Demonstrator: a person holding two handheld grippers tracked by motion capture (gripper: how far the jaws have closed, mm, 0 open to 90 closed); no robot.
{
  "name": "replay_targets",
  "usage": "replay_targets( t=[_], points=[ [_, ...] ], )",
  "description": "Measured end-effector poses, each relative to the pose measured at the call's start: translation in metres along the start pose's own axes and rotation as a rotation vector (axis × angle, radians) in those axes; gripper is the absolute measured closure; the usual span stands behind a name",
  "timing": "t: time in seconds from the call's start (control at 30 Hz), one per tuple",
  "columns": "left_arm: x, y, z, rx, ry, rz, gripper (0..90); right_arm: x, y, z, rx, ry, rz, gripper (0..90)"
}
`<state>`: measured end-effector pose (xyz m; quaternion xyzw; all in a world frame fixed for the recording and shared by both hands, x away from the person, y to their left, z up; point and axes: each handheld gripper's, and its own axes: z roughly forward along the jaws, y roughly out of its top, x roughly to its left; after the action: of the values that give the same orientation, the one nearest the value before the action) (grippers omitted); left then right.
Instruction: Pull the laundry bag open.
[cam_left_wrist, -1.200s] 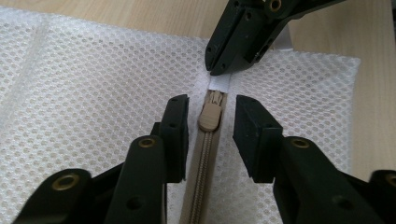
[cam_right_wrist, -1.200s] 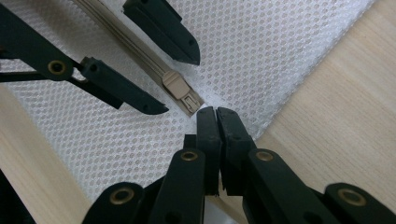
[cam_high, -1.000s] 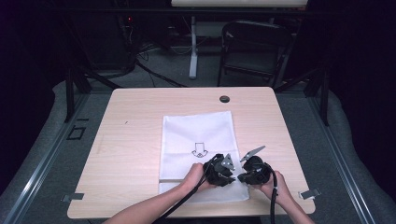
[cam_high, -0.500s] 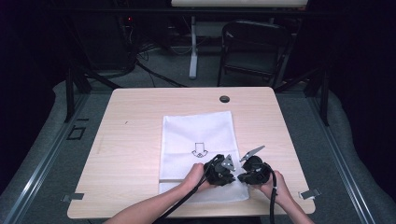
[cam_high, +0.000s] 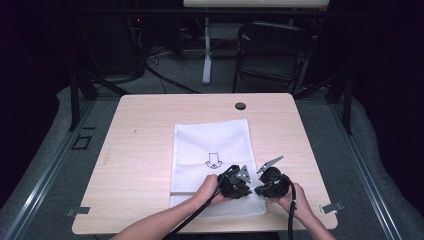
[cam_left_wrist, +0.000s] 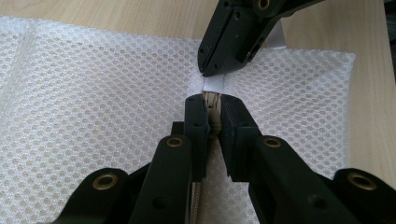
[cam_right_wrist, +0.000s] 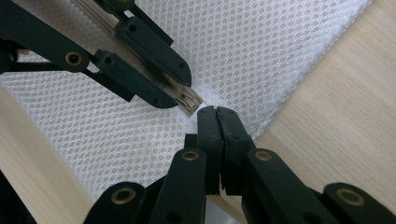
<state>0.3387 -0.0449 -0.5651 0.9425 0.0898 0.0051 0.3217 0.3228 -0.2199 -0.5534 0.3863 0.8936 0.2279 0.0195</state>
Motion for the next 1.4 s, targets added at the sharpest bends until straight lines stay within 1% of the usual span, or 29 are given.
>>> replay_targets(
  t=[0.1, 0.17, 0.2, 0.23, 0.27, 0.33, 0.37, 0.4, 0.5, 0.53, 0.57, 0.6, 0.63, 0.7, 0.73, 0.8, 0.9, 1.17, 1.23, 1.33, 1.37, 1.4],
  points=[
    [0.0, 0.0, -0.001, -0.002, -0.002, 0.003, 81.9, 0.0, 0.0, -0.001, 0.012, -0.015, -0.006, 89.3],
    [0.0, 0.0, -0.001, -0.002, -0.001, 0.003, 81.9, -0.001, 0.0, 0.0, 0.009, -0.014, -0.011, 89.4],
    [0.0, 0.0, -0.001, -0.002, -0.002, 0.003, 81.9, -0.001, 0.0, -0.001, 0.019, -0.016, -0.012, 89.4],
    [0.0, 0.0, -0.001, 0.006, 0.001, 0.006, 81.9, -0.001, 0.0, 0.0, 0.007, -0.014, 0.002, 89.5],
    [0.0, 0.0, -0.001, 0.004, 0.001, 0.006, 81.9, 0.0, 0.0, 0.0, -0.007, 0.005, 0.023, 89.5],
    [0.0, 0.0, -0.002, 0.006, -0.001, 0.006, 82.0, -0.001, -0.001, 0.0, 0.004, -0.001, 0.019, 89.6],
    [0.0, 0.0, -0.002, 0.008, -0.002, 0.005, 82.0, -0.001, -0.001, 0.0, 0.004, 0.003, 0.023, 89.8],
    [0.001, 0.0, -0.002, 0.01, -0.002, 0.007, 82.0, -0.001, -0.001, 0.0, -0.006, -0.003, 0.034, 89.9],
    [0.001, 0.0, -0.002, 0.011, -0.003, 0.009, 81.9, 0.0, -0.001, 0.0, -0.003, -0.008, 0.039, 90.0],
    [0.001, -0.001, -0.002, 0.006, -0.006, 0.008, 81.9, 0.0, -0.002, 0.002, -0.023, 0.003, 0.053, 90.0],
    [0.001, -0.001, -0.002, 0.009, -0.004, 0.011, 81.9, -0.002, -0.001, 0.0, -0.001, 0.001, 0.037, 90.0],
    [0.002, -0.001, -0.003, 0.009, -0.002, 0.01, 81.9, 0.0, -0.003, 0.003, -0.04, 0.003, 0.074, 90.0],
    [0.002, -0.002, -0.004, 0.008, -0.003, 0.009, 81.9, -0.003, -0.001, 0.0, 0.0, 0.004, 0.042, 90.0],
    [0.003, -0.004, -0.006, 0.011, -0.005, 0.004, 81.9, -0.002, -0.001, 0.0, 0.001, -0.001, 0.042, 90.0],
    [0.003, -0.004, -0.006, 0.003, -0.008, -0.001, 81.9, -0.002, -0.001, 0.0, -0.001, 0.0, 0.045, 90.0],
    [0.002, -0.004, -0.006, 0.008, -0.004, 0.009, 81.9, -0.002, -0.001, 0.0, -0.005, 0.001, 0.048, 90.0],
    [0.003, -0.004, -0.006, 0.006, -0.01, 0.002, 81.9, -0.002, -0.001, 0.0, -0.003, 0.001, 0.046, 90.0],
    [0.003, -0.004, -0.006, 0.002, -0.012, 0.007, 81.9, -0.002, -0.001, 0.0, -0.003, -0.001, 0.047, 90.0],
    [0.003, -0.005, -0.007, 0.012, -0.015, 0.013, 81.9, -0.002, -0.001, 0.0, -0.002, -0.001, 0.048, 90.0],
    [0.006, -0.008, -0.011, 0.013, -0.019, 0.004, 81.9, -0.002, -0.001, 0.0, 0.0, 0.0, 0.049, 90.0],
    [0.006, -0.008, -0.013, 0.033, -0.008, 0.011, 81.8, -0.002, -0.001, 0.0, 0.002, -0.001, 0.051, 90.0],
    [0.006, -0.009, -0.012, 0.021, -0.012, 0.009, 81.8, -0.001, -0.001, 0.0, 0.001, -0.004, 0.053, 90.0]
  ],
)
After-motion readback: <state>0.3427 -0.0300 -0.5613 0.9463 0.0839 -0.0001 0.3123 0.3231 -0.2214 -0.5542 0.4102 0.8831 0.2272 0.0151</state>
